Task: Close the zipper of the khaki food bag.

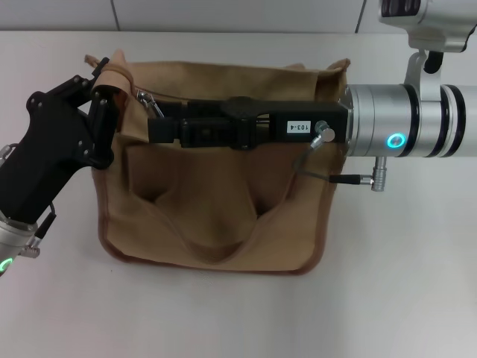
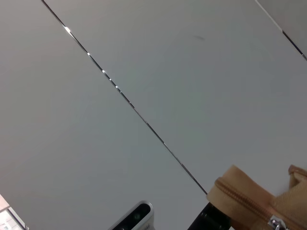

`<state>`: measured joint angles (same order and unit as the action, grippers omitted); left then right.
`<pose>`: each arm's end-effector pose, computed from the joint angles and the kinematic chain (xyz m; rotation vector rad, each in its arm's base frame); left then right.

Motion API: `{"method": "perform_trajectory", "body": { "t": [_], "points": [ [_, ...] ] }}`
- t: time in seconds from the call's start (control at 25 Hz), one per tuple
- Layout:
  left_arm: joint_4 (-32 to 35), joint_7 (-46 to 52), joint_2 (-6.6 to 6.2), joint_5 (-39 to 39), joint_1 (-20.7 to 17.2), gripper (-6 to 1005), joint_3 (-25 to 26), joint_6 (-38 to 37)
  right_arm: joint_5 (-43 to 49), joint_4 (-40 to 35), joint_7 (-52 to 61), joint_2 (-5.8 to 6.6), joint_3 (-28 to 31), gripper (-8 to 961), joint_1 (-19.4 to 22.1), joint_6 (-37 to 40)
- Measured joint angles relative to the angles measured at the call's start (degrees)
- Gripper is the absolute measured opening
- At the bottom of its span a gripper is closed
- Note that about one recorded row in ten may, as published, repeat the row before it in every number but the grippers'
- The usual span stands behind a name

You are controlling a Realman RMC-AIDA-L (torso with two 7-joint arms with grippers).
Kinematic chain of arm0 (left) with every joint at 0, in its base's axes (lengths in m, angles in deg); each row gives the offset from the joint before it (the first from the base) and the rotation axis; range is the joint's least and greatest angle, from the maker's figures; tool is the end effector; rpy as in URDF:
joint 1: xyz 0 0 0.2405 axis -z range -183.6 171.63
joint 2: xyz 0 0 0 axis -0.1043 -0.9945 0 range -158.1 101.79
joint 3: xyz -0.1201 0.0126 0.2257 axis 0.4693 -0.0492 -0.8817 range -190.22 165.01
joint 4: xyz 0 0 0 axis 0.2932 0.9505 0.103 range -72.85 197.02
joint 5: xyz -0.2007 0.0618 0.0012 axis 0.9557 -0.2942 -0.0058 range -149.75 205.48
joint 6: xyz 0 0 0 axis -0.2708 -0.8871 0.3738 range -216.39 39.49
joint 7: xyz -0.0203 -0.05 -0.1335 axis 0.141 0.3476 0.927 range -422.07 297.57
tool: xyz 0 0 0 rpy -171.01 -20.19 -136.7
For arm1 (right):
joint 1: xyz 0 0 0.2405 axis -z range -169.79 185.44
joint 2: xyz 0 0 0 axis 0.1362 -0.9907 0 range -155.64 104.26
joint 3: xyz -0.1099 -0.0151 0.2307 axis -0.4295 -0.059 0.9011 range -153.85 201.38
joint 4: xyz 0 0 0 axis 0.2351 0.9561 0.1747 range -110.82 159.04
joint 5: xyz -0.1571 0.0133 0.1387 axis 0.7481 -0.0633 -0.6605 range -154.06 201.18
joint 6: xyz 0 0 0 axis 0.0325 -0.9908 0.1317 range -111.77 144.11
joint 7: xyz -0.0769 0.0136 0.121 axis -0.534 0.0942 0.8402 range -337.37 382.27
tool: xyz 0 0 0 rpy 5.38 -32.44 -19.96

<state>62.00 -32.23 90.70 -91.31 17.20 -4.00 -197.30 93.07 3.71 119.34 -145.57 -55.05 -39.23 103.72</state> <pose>-0.2660 0.2528 -0.0040 -1.9279 -0.2443 -1.4238 0.1166 0.3401 -0.0733 2.5284 -0.8713 -1.0617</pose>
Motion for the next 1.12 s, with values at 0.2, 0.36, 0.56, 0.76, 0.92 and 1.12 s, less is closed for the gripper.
{"method": "perform_trajectory", "body": {
  "t": [0.2,0.36,0.56,0.76,0.92,1.12],
  "points": [
    [0.0,0.0,0.05,0.0,0.1,20,0.0,-0.1,0.0,0.0,0.0,0.00,-0.6,678,-0.4,-0.6],
    [0.0,0.0,0.07,0.0,0.0,20,0.0,-0.4,-0.1,-0.1,0.1,0.00,-0.4,675,-0.4,-2.2],
    [-0.1,-0.1,0.14,0.0,-0.2,20,0.0,-0.9,-0.2,-0.1,0.3,0.00,-0.7,611,-0.5,-3.5],
    [-0.2,-0.1,0.14,-0.1,-0.3,21,-0.1,-1.8,-0.2,-0.1,0.4,0.00,-1.2,505,-1.0,-3.5],
    [-0.4,-0.2,0.14,-0.1,-0.2,21,-0.3,-1.8,-0.2,-0.1,0.4,0.00,-2.0,381,-1.2,-3.5],
    [-0.6,-0.3,0.14,-0.1,-0.4,21,-0.5,-1.9,-0.2,0.0,0.6,0.00,-2.2,191,-1.6,-3.8]
  ]
}}
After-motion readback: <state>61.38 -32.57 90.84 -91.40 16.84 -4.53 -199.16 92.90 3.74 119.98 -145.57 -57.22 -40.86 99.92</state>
